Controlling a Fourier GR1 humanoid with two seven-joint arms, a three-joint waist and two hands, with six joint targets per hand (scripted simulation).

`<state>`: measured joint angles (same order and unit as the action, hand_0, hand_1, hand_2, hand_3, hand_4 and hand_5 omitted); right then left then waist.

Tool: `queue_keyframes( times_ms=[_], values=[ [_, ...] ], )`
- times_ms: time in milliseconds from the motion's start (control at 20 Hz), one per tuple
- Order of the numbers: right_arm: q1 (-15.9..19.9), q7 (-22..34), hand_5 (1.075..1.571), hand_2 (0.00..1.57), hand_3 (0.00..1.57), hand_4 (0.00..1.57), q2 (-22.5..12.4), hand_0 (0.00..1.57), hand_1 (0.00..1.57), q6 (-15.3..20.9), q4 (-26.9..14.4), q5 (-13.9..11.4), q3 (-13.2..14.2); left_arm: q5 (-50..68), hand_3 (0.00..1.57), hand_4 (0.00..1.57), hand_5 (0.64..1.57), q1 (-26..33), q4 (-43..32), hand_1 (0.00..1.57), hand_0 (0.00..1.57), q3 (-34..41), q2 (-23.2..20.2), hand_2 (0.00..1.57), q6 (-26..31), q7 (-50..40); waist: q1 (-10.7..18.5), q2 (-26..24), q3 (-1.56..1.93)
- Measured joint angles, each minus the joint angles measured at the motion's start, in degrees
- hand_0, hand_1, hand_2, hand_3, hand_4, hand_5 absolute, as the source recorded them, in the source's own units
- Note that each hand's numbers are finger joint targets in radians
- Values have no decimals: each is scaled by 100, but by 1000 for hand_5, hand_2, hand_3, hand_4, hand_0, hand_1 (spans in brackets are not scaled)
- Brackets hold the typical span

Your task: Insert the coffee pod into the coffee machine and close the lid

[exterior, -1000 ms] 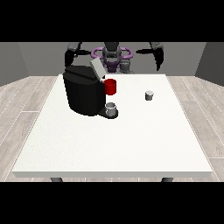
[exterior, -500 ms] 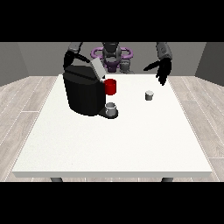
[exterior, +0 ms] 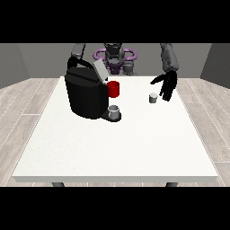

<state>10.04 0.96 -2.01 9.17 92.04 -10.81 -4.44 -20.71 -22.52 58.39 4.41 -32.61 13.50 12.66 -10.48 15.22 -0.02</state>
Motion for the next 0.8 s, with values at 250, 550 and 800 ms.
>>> queue_keyframes(
  times_ms=[250, 550, 800],
  values=[
    [138, 83, 1571, 0, 0, 0, 113, 0, 0, 80, -305, 42, 1, -467, 622, 0, 1571, -344, -417, 760, 760, -161, 233, 877, -394, 19, 78, 11, 0],
    [301, -1, 1571, 0, 0, 0, 102, 0, 0, 120, -678, 119, 55, -1083, 931, 465, 1571, -660, -705, 1071, 1071, -363, 407, 1132, -1039, 205, 137, 88, 1],
    [503, 156, 1571, 0, 0, 0, 46, 0, 0, 45, -777, 91, 78, -1632, 811, 339, 1571, -802, -1070, 757, 757, -587, 363, 950, -1349, 421, 140, 116, 0]
  ],
)
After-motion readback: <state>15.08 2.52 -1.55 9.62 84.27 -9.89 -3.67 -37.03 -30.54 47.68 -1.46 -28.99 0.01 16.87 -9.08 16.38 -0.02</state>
